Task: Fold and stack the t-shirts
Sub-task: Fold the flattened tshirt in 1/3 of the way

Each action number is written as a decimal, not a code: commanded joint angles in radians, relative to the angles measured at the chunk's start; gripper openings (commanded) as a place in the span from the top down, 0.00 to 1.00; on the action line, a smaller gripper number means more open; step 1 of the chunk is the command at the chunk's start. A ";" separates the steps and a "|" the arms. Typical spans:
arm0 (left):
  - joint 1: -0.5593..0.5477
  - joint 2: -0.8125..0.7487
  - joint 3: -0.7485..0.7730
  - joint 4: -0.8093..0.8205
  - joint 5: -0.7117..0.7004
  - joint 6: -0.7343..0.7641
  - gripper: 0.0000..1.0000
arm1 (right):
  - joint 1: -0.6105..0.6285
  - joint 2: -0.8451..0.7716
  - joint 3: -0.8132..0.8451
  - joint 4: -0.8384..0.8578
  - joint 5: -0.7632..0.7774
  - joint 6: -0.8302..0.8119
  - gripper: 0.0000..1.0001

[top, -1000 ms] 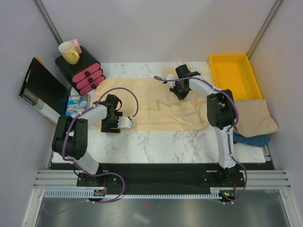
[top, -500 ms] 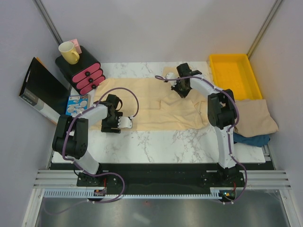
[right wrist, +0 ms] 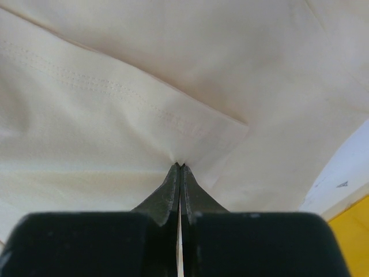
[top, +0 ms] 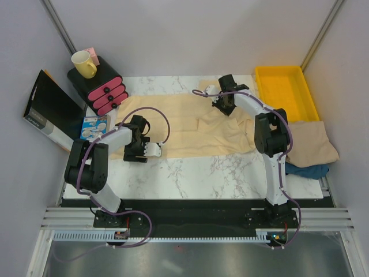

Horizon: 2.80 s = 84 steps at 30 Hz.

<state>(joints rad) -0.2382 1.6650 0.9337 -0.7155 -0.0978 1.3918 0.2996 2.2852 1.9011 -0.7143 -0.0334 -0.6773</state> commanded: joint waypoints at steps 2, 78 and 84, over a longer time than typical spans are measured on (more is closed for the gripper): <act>0.004 0.088 -0.052 0.102 0.072 -0.024 0.24 | -0.010 -0.019 0.001 0.101 0.099 0.019 1.00; -0.041 0.094 -0.018 0.051 0.067 -0.074 0.24 | 0.078 0.000 0.065 0.271 -0.063 0.211 0.97; -0.046 0.099 -0.013 0.051 0.069 -0.080 0.24 | 0.079 0.008 0.056 0.277 -0.048 0.211 0.74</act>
<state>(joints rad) -0.2775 1.6928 0.9543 -0.7368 -0.1535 1.3579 0.3798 2.3547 1.9675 -0.4858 -0.0963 -0.4786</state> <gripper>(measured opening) 0.761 0.199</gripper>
